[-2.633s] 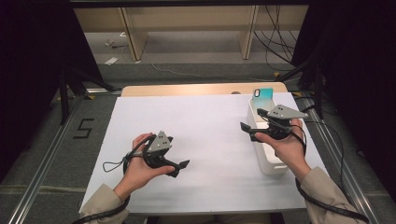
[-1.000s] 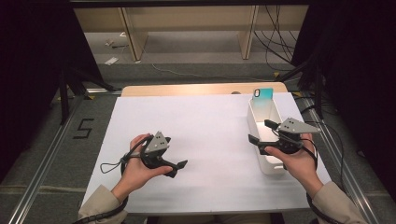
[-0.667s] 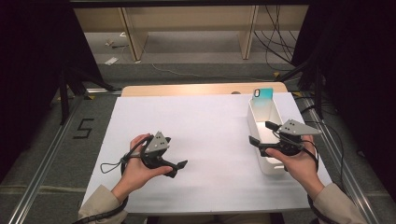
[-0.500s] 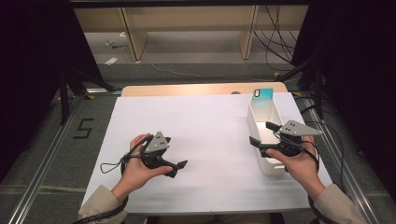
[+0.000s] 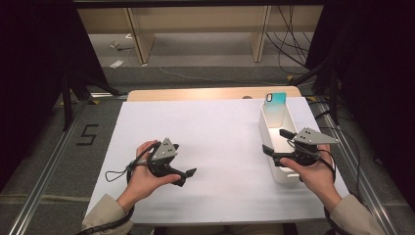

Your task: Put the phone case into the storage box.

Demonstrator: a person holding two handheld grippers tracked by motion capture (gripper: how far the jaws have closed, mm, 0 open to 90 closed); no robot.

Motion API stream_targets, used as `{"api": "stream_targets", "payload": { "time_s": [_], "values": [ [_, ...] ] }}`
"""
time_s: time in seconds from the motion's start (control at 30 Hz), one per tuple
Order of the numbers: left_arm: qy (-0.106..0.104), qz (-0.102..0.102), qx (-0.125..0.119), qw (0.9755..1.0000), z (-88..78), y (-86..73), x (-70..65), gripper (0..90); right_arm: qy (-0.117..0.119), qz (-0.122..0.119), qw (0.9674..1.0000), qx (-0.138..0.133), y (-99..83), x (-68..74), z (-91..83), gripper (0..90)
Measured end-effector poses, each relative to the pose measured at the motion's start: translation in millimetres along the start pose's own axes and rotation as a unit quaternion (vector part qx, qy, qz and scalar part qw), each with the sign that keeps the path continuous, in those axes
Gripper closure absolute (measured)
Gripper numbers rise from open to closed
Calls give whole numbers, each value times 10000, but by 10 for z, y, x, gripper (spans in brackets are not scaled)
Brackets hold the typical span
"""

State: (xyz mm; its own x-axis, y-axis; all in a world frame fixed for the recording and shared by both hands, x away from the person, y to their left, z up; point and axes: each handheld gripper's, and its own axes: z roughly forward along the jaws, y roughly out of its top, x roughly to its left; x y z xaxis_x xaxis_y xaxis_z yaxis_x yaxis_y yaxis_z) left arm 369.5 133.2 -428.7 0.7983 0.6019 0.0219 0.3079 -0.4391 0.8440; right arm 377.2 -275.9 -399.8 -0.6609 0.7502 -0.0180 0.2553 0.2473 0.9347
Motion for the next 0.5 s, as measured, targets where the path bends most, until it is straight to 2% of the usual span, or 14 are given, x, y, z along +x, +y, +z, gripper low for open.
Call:
{"api": "stream_targets", "payload": {
  "time_s": [0.5],
  "values": [
    [-10, -2, -9, 10000, 6, -1, 6, 0, -9, 14, 10000, -9, 0, -2, 2, 159]
  ]
}}
